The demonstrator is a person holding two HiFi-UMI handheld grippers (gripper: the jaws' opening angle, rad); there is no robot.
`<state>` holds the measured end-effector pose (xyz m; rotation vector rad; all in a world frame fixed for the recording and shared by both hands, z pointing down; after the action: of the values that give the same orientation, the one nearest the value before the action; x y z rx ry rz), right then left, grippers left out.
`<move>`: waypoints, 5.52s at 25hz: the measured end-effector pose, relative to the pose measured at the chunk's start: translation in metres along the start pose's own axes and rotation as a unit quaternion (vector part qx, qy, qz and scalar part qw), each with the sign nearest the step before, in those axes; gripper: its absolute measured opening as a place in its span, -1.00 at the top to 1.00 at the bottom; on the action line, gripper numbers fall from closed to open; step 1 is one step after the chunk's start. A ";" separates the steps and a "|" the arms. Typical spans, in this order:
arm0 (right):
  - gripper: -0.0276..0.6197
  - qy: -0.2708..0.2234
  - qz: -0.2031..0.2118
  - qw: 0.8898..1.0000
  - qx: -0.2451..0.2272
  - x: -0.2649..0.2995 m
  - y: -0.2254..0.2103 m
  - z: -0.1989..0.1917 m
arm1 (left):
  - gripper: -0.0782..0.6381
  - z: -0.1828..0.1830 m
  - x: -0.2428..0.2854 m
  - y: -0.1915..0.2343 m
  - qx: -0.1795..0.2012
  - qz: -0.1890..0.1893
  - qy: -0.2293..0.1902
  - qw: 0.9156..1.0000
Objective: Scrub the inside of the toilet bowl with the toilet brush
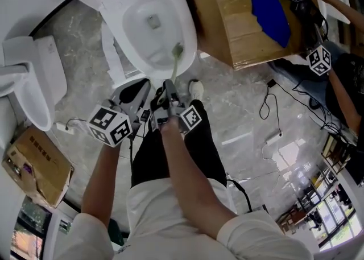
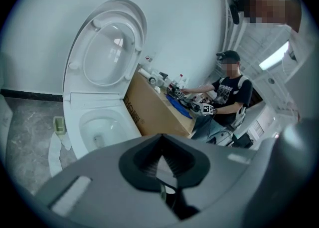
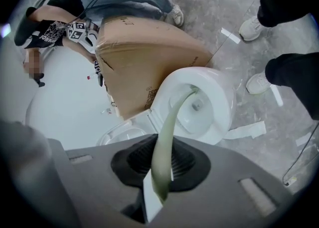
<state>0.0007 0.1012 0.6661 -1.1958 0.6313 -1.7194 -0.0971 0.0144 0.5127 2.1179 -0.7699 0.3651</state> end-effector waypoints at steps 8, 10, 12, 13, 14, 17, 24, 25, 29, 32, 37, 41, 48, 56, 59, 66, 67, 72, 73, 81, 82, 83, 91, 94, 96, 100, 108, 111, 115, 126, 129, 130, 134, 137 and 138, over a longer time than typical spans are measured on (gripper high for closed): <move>0.76 0.041 -0.061 0.995 -0.061 0.004 -0.006 0.008 | 0.81 -0.001 -0.002 -0.002 -0.010 0.010 -0.012 1.000; 0.76 0.073 -0.078 0.990 -0.090 0.013 -0.005 0.012 | 0.81 0.000 -0.003 0.000 -0.014 0.014 -0.017 1.000; 0.76 0.109 -0.098 0.982 -0.117 0.025 -0.006 0.014 | 0.81 -0.001 -0.003 0.004 -0.018 0.019 -0.022 0.999; 0.76 0.127 -0.108 0.977 -0.130 0.032 -0.006 0.014 | 0.81 -0.001 -0.004 0.006 -0.020 0.022 -0.025 0.999; 0.76 0.144 -0.116 0.972 -0.143 0.038 -0.007 0.015 | 0.81 -0.002 -0.004 0.007 -0.023 0.025 -0.027 0.999; 0.76 0.191 -0.118 0.957 -0.183 0.059 -0.009 0.022 | 0.81 -0.005 -0.008 0.010 -0.031 0.035 -0.035 0.998; 0.76 0.287 -0.164 0.901 -0.280 0.092 -0.015 0.030 | 0.81 -0.014 -0.017 0.016 -0.047 0.055 -0.048 0.996; 0.76 0.297 -0.172 0.893 -0.291 0.096 -0.016 0.032 | 0.81 -0.015 -0.018 0.017 -0.049 0.057 -0.051 0.996; 0.76 0.318 -0.193 0.874 -0.311 0.109 -0.021 0.032 | 0.81 -0.021 -0.023 0.024 -0.059 0.067 -0.057 0.994; 0.76 0.327 -0.206 0.869 -0.309 0.109 -0.029 0.027 | 0.81 -0.026 -0.026 0.027 -0.066 0.073 -0.057 0.993; 0.76 0.347 -0.213 0.868 -0.285 0.101 -0.045 0.004 | 0.81 -0.027 -0.030 0.033 -0.073 0.082 -0.061 0.992; 0.76 0.367 -0.206 0.864 -0.277 0.101 -0.051 -0.024 | 0.81 -0.025 -0.031 0.038 -0.078 0.086 -0.065 0.991; 0.77 0.406 -0.173 0.845 -0.302 0.144 -0.033 -0.059 | 0.81 -0.021 -0.038 0.048 -0.084 0.095 -0.073 0.989; 0.77 0.373 -0.181 0.843 -0.343 0.189 -0.013 -0.022 | 0.81 -0.027 -0.047 0.059 -0.090 0.100 -0.069 0.988; 0.77 0.356 -0.184 0.845 -0.354 0.193 -0.003 0.001 | 0.81 -0.029 -0.047 0.060 -0.089 0.099 -0.068 0.989; 0.77 0.344 -0.201 0.842 -0.363 0.163 0.001 0.035 | 0.81 -0.023 -0.037 0.051 -0.082 0.089 -0.068 0.990; 0.77 0.343 -0.206 0.842 -0.362 0.156 -0.001 0.038 | 0.81 -0.022 -0.035 0.050 -0.082 0.087 -0.069 0.991; 0.77 0.362 -0.226 0.832 -0.354 0.121 -0.020 0.041 | 0.81 -0.021 -0.030 0.044 -0.080 0.082 -0.070 0.991; 0.77 0.369 -0.229 0.829 -0.351 0.116 -0.025 0.038 | 0.81 -0.022 -0.030 0.044 -0.081 0.082 -0.069 0.991; 0.77 0.402 -0.227 0.824 -0.328 0.119 -0.044 0.002 | 0.81 -0.027 -0.039 0.047 -0.082 0.092 -0.068 0.990; 0.77 0.406 -0.224 0.822 -0.330 0.123 -0.043 -0.002 | 0.81 -0.028 -0.041 0.048 -0.083 0.094 -0.068 0.990; 0.77 0.409 -0.220 0.821 -0.333 0.128 -0.041 -0.007 | 0.81 -0.029 -0.043 0.049 -0.084 0.095 -0.068 0.990; 0.77 0.396 -0.171 0.830 -0.353 0.174 -0.003 -0.023 | 0.81 -0.028 -0.049 0.052 -0.086 0.096 -0.071 0.989; 0.77 0.373 -0.168 0.838 -0.361 0.181 0.015 -0.004 | 0.81 -0.025 -0.049 0.050 -0.082 0.095 -0.072 0.990; 0.77 0.362 -0.170 0.841 -0.365 0.177 0.023 0.011 | 0.81 -0.023 -0.047 0.048 -0.079 0.093 -0.071 0.990; 0.77 0.365 -0.182 0.836 -0.368 0.151 0.029 0.027 | 0.81 -0.017 -0.043 0.038 -0.070 0.089 -0.071 0.991; 0.77 0.434 -0.180 0.790 -0.393 0.074 0.057 0.034 | 0.81 0.000 -0.026 -0.015 -0.056 0.084 -0.089 0.991; 0.77 0.451 -0.167 0.776 -0.408 0.054 0.080 0.039 | 0.81 0.011 -0.021 -0.039 -0.046 0.081 -0.103 0.990; 0.77 0.482 -0.146 0.748 -0.433 0.033 0.109 0.036 | 0.81 0.018 -0.029 -0.065 -0.038 0.094 -0.124 0.987; 0.76 0.549 -0.090 0.674 -0.486 -0.055 0.182 0.044 | 0.81 0.015 -0.059 -0.155 -0.033 0.129 -0.169 0.977; 0.76 0.559 -0.071 0.665 -0.489 -0.082 0.199 0.048 | 0.81 0.020 -0.061 -0.182 -0.019 0.124 -0.176 0.976; 0.76 0.561 -0.064 0.664 -0.490 -0.090 0.205 0.049 | 0.81 0.022 -0.060 -0.190 -0.014 0.122 -0.176 0.977; 0.76 0.569 -0.040 0.656 -0.495 -0.119 0.228 0.056 | 0.81 0.026 -0.058 -0.220 0.005 0.114 -0.175 0.978; 0.76 0.569 -0.028 0.646 -0.509 -0.136 0.242 0.061 | 0.81 0.026 -0.057 -0.239 0.017 0.107 -0.168 0.980; 0.76 0.568 -0.024 0.644 -0.512 -0.141 0.247 0.063 | 0.81 0.025 -0.057 -0.245 0.020 0.104 -0.165 0.981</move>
<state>0.1697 0.1216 0.4302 -0.5333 2.6195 -2.0550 0.0154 0.1311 0.3185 2.1698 -1.1915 0.1388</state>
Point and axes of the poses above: the fingertips, and each gripper's own axes: x forward along the fingers, y to its left, z out of its top, the point moved 4 cm from there along -x, backward along the fingers, and after that the axes turned 1 degree about -y, right-handed, at the moved point
